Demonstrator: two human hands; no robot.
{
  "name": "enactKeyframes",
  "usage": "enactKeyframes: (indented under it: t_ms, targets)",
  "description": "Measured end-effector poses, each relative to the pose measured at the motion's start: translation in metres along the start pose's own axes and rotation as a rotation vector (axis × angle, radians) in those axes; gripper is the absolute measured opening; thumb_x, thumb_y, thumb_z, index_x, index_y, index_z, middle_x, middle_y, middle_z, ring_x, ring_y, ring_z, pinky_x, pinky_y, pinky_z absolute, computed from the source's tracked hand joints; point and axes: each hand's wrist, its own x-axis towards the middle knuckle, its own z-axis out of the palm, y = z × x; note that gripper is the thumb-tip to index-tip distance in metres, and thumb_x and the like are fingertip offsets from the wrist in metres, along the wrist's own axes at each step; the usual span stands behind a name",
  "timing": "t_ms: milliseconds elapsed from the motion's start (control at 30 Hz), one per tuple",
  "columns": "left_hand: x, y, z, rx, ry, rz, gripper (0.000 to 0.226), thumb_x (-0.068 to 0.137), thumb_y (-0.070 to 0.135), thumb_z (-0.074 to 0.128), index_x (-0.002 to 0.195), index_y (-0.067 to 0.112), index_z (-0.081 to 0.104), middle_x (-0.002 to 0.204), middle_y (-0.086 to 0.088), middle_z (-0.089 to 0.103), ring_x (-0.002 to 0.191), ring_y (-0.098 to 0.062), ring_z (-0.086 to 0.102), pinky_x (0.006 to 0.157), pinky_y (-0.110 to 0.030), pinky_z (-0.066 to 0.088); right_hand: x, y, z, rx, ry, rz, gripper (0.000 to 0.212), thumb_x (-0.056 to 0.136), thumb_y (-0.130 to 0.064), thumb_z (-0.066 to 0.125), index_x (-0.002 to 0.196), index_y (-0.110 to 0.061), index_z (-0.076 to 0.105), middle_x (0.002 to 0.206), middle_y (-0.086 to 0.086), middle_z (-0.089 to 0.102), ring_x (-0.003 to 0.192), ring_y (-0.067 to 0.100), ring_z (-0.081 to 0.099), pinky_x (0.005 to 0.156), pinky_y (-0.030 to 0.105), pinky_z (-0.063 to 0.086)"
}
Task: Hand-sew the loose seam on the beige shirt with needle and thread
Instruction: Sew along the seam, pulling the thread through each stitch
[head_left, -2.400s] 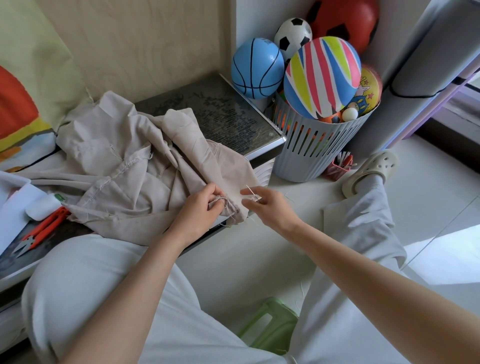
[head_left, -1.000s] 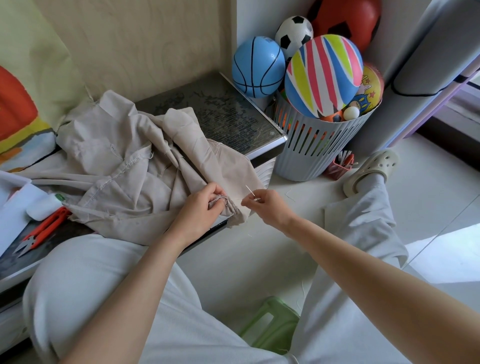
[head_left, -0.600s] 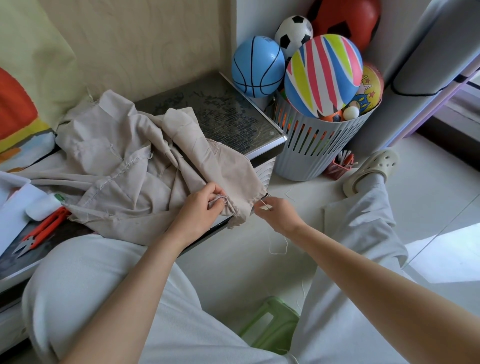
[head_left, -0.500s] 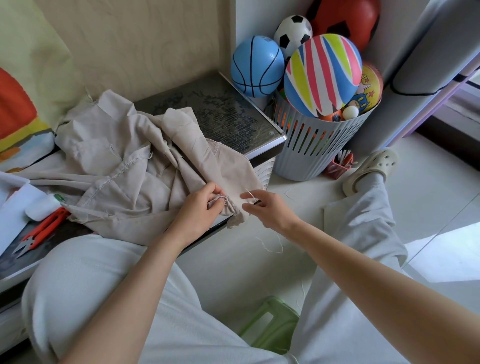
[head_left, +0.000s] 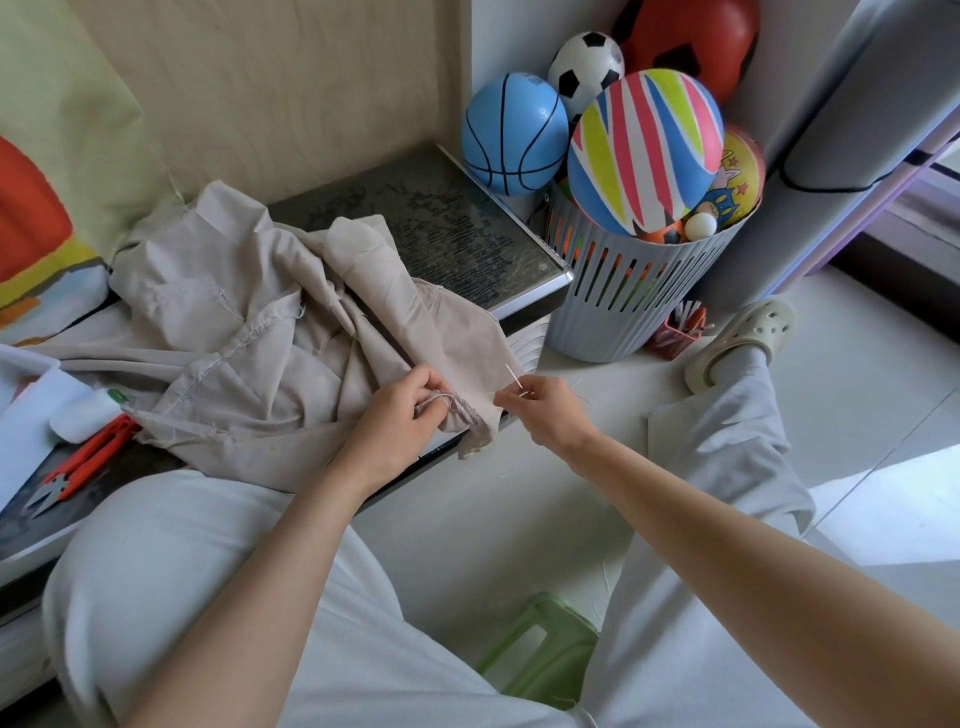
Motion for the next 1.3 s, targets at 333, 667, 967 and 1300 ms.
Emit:
enactKeyframes:
  t_ms: [333, 667, 967, 1300]
  targets:
    - [0.000, 0.001, 0.001, 0.000, -0.003, -0.018, 0.008, 0.093, 0.008, 0.053, 0.087, 0.011, 0.056, 0.084, -0.015, 0.069, 0.079, -0.032, 0.059, 0.066, -0.025, 0.041, 0.007, 0.014, -0.001, -0.103, 0.076, 0.127, 0.017, 0.085, -0.007, 0.050, 0.068, -0.010, 0.049, 0.056, 0.000, 0.040, 0.049, 0.013, 0.033, 0.037, 0.015, 0.028]
    - [-0.002, 0.005, 0.000, 0.011, 0.002, 0.003, 0.010, 0.093, 0.008, 0.053, 0.085, 0.014, 0.053, 0.073, -0.007, 0.065, 0.059, -0.007, 0.048, 0.058, -0.014, 0.036, -0.015, -0.005, 0.010, 0.029, 0.025, -0.123, 0.021, 0.099, -0.032, 0.041, 0.103, -0.016, 0.055, 0.083, -0.007, 0.055, 0.068, 0.004, 0.048, 0.056, 0.013, 0.036]
    - [-0.002, 0.004, -0.001, -0.033, -0.003, 0.021, 0.021, 0.093, 0.008, 0.053, 0.078, 0.022, 0.048, 0.064, 0.001, 0.059, 0.054, -0.005, 0.044, 0.055, -0.016, 0.034, -0.019, -0.010, 0.032, 0.047, -0.127, -0.138, 0.021, 0.094, -0.037, 0.050, 0.094, -0.016, 0.053, 0.091, 0.006, 0.072, 0.081, 0.026, 0.068, 0.078, 0.039, 0.055]
    - [-0.001, 0.003, -0.005, 0.056, 0.026, 0.049, 0.010, 0.088, 0.004, 0.061, 0.083, 0.013, 0.062, 0.066, 0.013, 0.052, 0.056, 0.010, 0.048, 0.058, -0.007, 0.037, -0.018, -0.007, 0.019, -0.076, -0.079, -0.223, 0.015, 0.097, -0.016, 0.047, 0.085, -0.012, 0.056, 0.057, -0.002, 0.056, 0.042, -0.003, 0.044, 0.046, 0.013, 0.030]
